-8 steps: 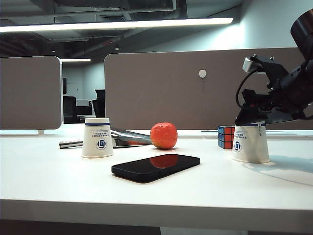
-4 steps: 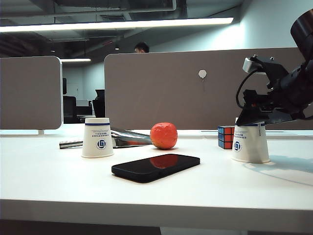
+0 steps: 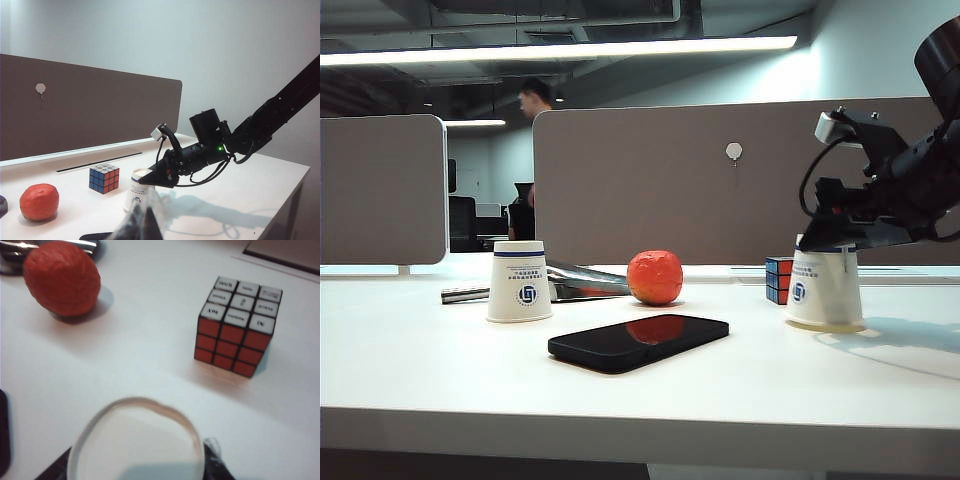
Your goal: Carefully pick up the cup on the right and stack it on top of the cup on the left.
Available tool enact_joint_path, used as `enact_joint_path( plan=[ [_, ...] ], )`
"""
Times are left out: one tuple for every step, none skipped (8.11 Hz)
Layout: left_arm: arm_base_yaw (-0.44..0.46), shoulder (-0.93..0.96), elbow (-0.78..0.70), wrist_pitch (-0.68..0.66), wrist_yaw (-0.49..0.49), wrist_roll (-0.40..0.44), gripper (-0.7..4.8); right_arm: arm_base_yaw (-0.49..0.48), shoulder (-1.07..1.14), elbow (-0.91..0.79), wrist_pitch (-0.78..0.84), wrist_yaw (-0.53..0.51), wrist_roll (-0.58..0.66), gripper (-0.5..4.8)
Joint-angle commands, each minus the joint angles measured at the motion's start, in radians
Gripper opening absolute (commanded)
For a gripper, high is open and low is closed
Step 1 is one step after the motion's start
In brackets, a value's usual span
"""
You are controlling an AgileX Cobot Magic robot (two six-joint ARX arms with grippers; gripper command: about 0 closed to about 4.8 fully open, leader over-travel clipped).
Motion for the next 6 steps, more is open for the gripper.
enact_joint_path(
  plan=[
    [0.000,0.000,0.003,0.006,-0.001,0.001,-0.05,0.009,-0.005,0.005,0.150,-0.106,0.106,3.01],
    [0.000,0.000,0.003,0.006,-0.002,0.001,-0.05,0.026,-0.006,0.006,0.175,-0.107,0.109,3.01],
    [0.000,0.000,0.003,0.006,-0.006,0.001,-0.05,0.076,-0.006,0.024,0.192,-0.105,0.109,3.01],
    [0.000,0.000,0.003,0.006,-0.020,0.001,-0.05,0.106,-0.006,0.042,0.196,-0.104,0.108,3.01],
    [0.000,0.000,0.003,0.006,-0.021,0.001,-0.05,0.152,-0.005,0.083,0.192,-0.104,0.108,3.01],
    [0.000,0.000,0.003,-0.005,-0.150,0.002,-0.05,0.243,-0.005,0.176,0.176,-0.050,0.095,3.01]
  ],
)
